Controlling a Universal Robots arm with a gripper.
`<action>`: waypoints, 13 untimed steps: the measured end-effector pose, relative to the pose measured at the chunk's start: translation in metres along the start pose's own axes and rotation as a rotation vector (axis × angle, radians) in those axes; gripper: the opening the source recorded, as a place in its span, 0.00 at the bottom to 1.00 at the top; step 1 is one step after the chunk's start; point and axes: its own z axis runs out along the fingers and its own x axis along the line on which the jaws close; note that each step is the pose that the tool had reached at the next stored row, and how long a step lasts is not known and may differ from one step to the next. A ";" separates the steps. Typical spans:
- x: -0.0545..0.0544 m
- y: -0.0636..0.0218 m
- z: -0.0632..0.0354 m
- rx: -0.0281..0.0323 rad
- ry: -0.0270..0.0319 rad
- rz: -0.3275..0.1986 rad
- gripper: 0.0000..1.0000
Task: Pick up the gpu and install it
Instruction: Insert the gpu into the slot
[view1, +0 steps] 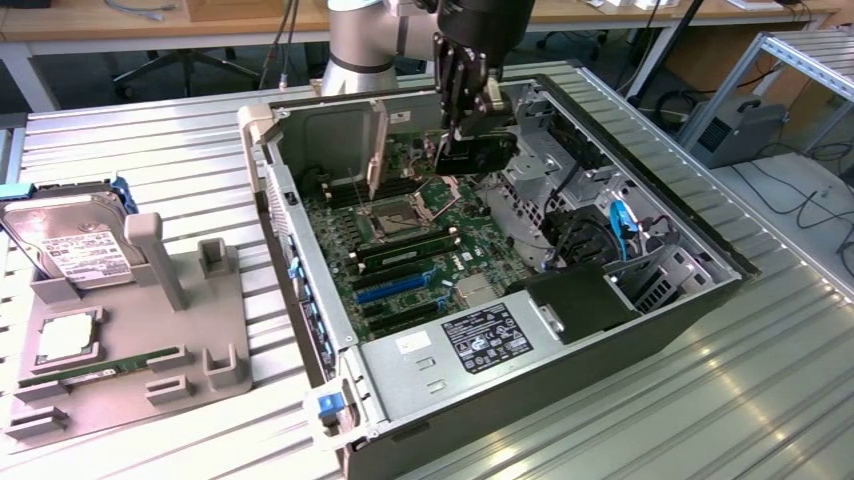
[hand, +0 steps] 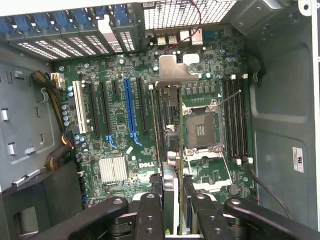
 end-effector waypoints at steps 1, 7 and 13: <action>0.000 0.0000 0.0000 -0.0002 -0.0001 -0.003 0.27; 0.000 0.0000 0.0001 -0.0008 -0.0005 -0.029 0.27; 0.000 0.0000 0.0001 -0.0016 -0.0011 -0.055 0.27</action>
